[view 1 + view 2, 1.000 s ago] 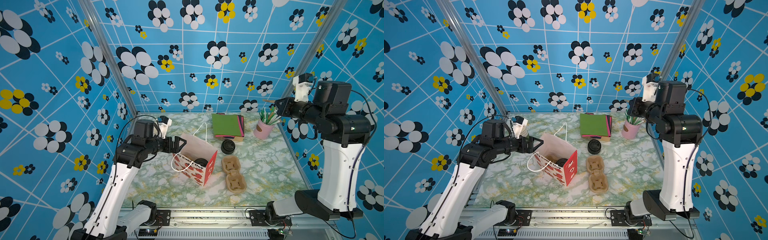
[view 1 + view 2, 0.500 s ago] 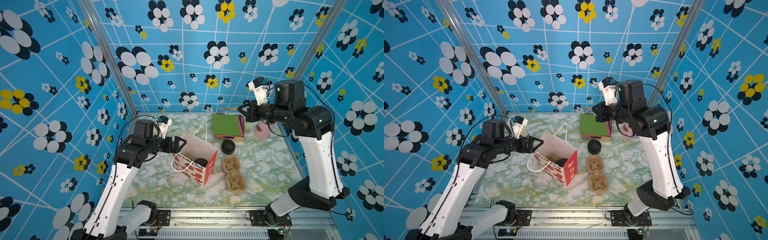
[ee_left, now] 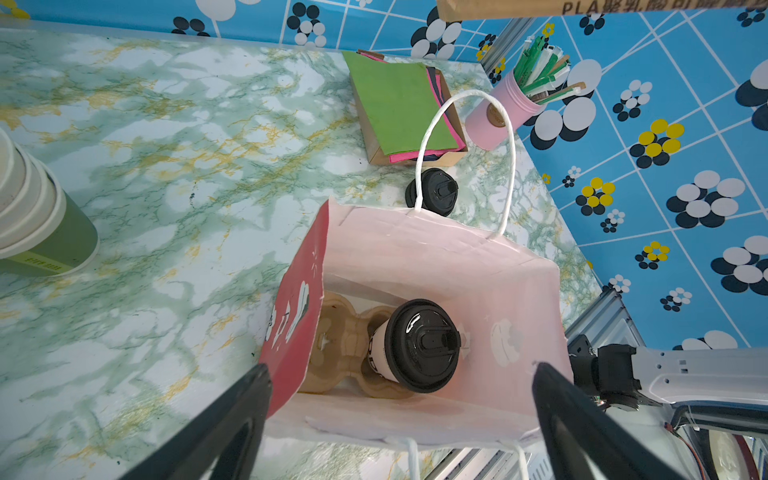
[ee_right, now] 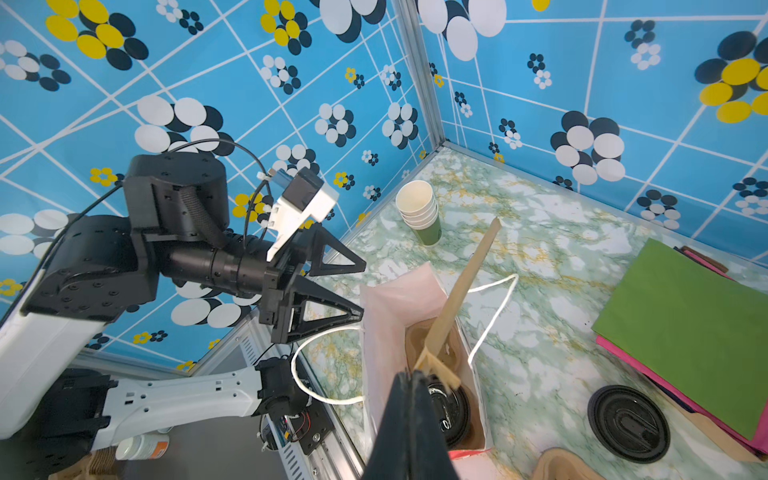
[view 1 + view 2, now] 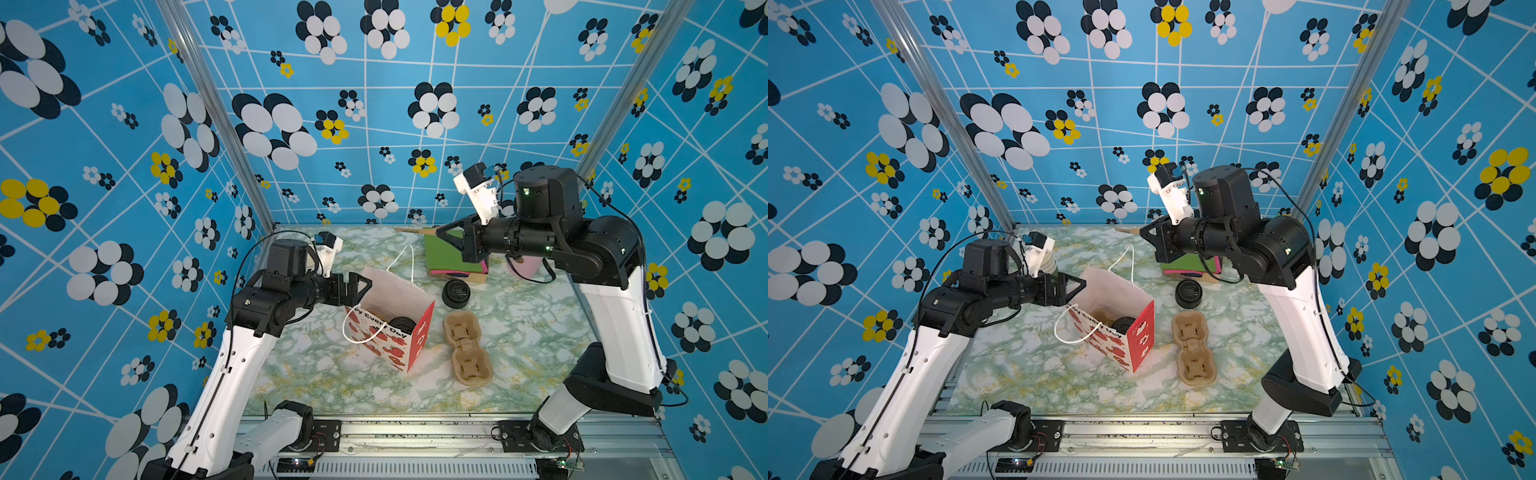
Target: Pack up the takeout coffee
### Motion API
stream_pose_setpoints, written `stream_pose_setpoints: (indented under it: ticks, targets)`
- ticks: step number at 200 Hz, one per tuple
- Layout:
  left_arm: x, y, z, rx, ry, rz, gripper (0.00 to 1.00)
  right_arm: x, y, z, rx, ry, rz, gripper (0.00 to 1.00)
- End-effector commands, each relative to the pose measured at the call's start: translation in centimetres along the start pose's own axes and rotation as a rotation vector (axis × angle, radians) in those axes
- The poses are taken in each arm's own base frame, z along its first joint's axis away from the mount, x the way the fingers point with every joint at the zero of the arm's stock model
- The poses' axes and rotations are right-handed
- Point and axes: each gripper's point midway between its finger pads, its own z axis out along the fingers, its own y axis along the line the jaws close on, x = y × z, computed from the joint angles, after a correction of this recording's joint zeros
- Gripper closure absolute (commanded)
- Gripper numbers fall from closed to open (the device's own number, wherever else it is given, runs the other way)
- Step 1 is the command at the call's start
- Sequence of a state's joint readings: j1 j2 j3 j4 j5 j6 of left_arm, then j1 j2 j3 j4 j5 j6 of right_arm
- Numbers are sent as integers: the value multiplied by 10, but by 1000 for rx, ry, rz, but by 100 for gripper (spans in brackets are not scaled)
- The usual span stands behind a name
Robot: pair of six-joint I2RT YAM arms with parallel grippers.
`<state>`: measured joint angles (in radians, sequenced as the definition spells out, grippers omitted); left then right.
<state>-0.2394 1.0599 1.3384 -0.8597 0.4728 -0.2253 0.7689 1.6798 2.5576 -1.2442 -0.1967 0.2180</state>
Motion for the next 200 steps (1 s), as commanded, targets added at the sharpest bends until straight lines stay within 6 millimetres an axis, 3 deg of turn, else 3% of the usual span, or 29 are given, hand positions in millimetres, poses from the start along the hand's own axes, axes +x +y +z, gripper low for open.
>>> stream_pose_setpoints:
  ticks: [1, 84, 133, 200]
  targets:
    - [-15, -3, -16, -26, -77, 26, 1, 8, 12, 1, -27, 33, -17, 100]
    - [-21, 8, -30, -99, -138, 31, 0, 51, 46, 7, -99, 191, -84, 100]
    - [-20, 11, -31, -106, -141, 27, 0, 66, 46, 7, -95, 238, -82, 100]
    - [-19, 13, -28, -104, -133, 19, 0, 96, 34, 36, -56, 365, -83, 100]
